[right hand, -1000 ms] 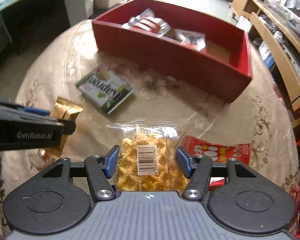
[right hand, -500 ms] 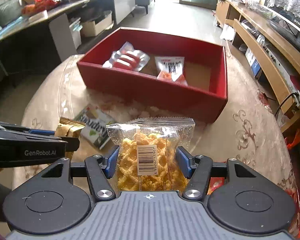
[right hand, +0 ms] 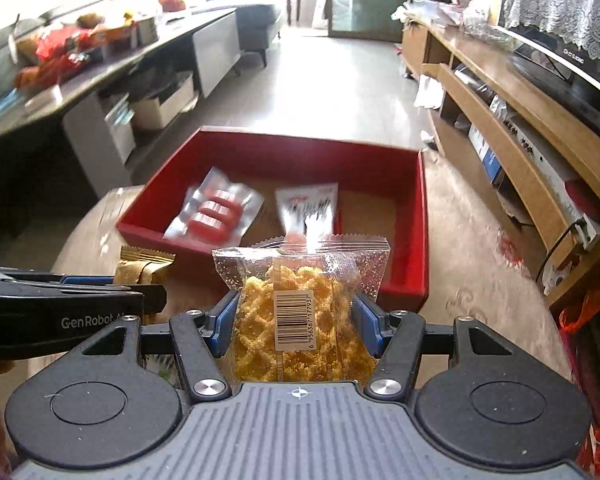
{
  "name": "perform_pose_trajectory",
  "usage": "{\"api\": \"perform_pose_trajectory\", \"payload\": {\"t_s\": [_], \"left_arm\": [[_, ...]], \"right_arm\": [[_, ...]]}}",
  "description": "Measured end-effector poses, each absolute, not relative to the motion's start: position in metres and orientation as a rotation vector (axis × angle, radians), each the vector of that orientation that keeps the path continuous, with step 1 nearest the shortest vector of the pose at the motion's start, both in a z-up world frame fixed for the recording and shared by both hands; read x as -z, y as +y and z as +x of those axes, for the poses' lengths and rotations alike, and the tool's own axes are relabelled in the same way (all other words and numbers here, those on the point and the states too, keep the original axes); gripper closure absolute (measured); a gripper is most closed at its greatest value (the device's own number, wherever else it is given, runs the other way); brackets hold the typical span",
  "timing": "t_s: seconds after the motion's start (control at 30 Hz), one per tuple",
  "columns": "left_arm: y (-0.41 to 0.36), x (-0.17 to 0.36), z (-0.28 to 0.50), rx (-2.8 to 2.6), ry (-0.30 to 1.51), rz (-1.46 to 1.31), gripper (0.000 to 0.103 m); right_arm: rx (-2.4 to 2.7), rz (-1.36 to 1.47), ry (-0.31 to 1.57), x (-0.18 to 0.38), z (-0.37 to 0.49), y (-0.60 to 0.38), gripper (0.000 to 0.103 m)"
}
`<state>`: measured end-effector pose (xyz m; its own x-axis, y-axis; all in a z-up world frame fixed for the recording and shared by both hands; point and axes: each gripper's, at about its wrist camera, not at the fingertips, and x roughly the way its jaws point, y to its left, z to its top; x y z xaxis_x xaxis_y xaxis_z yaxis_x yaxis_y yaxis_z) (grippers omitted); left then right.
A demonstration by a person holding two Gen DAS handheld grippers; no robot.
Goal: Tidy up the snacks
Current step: 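Lift both held snacks and carry them over the red box, then lower the gold cake and chip bag into the red box, open both tools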
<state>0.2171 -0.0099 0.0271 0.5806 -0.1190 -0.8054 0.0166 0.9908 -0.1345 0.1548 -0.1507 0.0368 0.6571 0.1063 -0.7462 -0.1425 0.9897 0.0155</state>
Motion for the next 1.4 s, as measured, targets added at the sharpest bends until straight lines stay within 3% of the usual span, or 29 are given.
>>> {"api": "perform_pose_trajectory", "payload": {"t_s": [0.7,1.4], "left_arm": [[-0.033,-0.019,0.313,0.029,0.909,-0.068,0.067],[-0.039,0.000,0.326,-0.002,0.940,-0.021,0.064]], "right_arm": [[-0.088,0.042,0.803,-0.023,0.244,-0.171,0.036],[-0.090,0.037,0.838,0.008,0.264,-0.170,0.032]]}}
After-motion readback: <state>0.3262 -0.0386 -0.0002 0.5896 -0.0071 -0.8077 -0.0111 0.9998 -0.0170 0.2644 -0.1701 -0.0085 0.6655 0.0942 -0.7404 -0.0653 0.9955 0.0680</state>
